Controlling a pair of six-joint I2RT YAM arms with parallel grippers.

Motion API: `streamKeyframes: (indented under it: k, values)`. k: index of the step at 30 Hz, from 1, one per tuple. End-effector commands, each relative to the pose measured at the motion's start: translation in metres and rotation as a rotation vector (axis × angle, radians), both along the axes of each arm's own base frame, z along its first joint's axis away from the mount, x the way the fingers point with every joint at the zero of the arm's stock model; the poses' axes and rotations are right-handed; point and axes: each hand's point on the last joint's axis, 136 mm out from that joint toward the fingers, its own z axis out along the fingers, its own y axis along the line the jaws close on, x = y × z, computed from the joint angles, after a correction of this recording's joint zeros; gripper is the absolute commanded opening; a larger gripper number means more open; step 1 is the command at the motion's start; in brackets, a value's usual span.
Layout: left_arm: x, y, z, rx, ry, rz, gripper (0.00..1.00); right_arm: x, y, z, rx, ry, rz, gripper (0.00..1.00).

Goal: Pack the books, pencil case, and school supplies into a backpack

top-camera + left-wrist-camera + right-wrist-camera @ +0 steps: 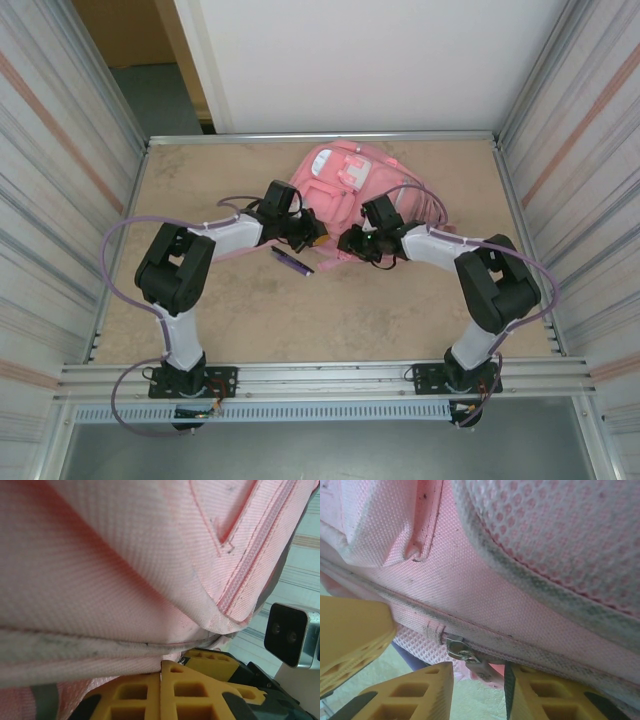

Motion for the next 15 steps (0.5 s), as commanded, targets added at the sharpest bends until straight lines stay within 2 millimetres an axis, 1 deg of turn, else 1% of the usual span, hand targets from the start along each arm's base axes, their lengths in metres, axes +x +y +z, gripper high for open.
streamKeyframes:
  k: [1, 4, 9, 13, 15]
  values:
    - [-0.015, -0.006, 0.021, -0.038, -0.006, -0.059, 0.0, -0.003, 0.005, -0.009, -0.007, 0.003, 0.017, 0.28]
    - [-0.015, -0.006, 0.023, -0.049, -0.005, -0.063, 0.0, -0.002, 0.008, -0.003, 0.008, -0.042, 0.038, 0.22]
    - [-0.016, -0.003, 0.02, -0.037, -0.001, -0.058, 0.0, -0.003, 0.011, 0.009, 0.009, -0.088, 0.086, 0.17]
    - [-0.017, -0.003, 0.02, -0.036, -0.005, -0.058, 0.0, -0.005, 0.016, 0.024, 0.016, -0.138, 0.122, 0.17]
    - [-0.016, -0.002, 0.018, -0.032, -0.001, -0.054, 0.0, -0.007, 0.017, 0.027, 0.021, -0.142, 0.135, 0.19]
